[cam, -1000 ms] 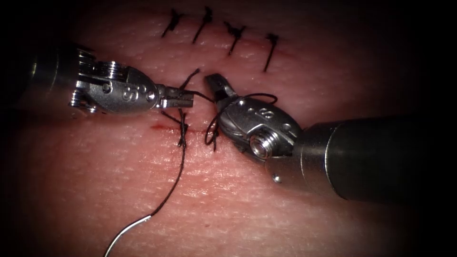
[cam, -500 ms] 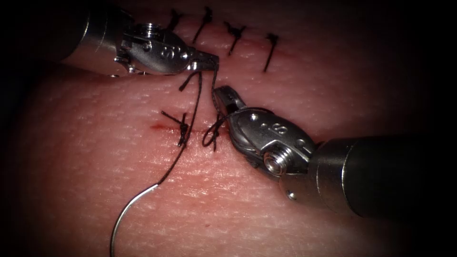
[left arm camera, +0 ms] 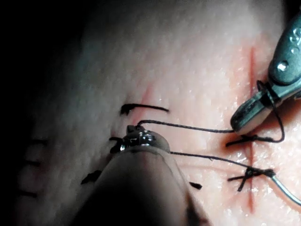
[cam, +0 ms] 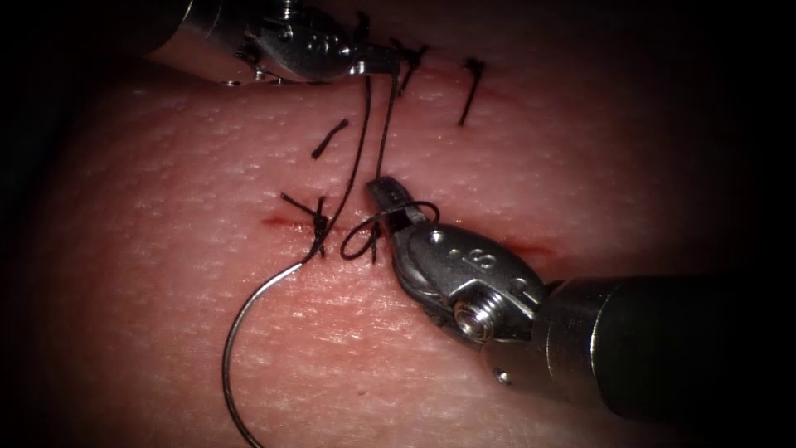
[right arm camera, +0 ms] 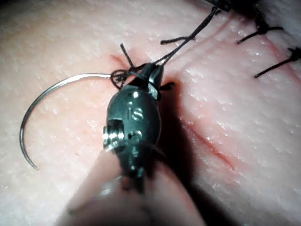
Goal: Wound Closure
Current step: To tie the knot, pull the left gripper up and the right gripper down.
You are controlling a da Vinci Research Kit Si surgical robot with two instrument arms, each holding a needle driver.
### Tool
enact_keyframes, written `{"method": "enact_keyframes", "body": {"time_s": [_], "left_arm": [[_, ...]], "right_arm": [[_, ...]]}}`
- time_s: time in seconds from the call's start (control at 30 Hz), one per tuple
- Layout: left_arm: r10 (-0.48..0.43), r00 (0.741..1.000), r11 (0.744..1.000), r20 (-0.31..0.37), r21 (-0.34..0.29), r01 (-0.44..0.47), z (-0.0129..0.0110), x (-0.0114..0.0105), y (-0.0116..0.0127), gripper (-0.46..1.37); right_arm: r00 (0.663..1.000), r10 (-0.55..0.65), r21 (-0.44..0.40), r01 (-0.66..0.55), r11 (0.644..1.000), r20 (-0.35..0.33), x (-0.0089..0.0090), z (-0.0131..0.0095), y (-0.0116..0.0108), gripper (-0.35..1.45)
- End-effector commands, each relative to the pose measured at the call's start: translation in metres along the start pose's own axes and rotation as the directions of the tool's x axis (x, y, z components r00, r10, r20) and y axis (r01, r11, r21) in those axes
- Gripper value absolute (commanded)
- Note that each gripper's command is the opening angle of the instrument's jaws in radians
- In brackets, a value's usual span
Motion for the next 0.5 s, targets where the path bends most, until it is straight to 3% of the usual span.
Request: {"method": "enact_keyframes", "body": {"time_s": [0.03, 0.2, 0.5], "left_arm": [[0.005, 1.0, 1.0, 0.0, 0.013, -0.005, 0.0001, 0.0, -0.0002, -0.35], [0.017, 1.0, 0.998, -0.01, 0.062, -0.016, 0.0017, 0.0001, -0.0019, -0.35], [0.025, 1.0, 0.997, -0.004, 0.076, -0.025, 0.0033, 0.0002, -0.0036, -0.35]], "right_arm": [[1.0, 0.001, 0.001, -0.001, 1.0, 0.001, 0.0, -0.0001, 0.0, -0.35], [1.0, -0.003, 0.014, 0.003, 1.0, 0.005, -0.0006, -0.0009, -0.0003, -0.35], [1.0, -0.005, 0.03, 0.005, 1.0, 0.011, -0.0014, -0.0022, -0.0006, -0.35]]}}
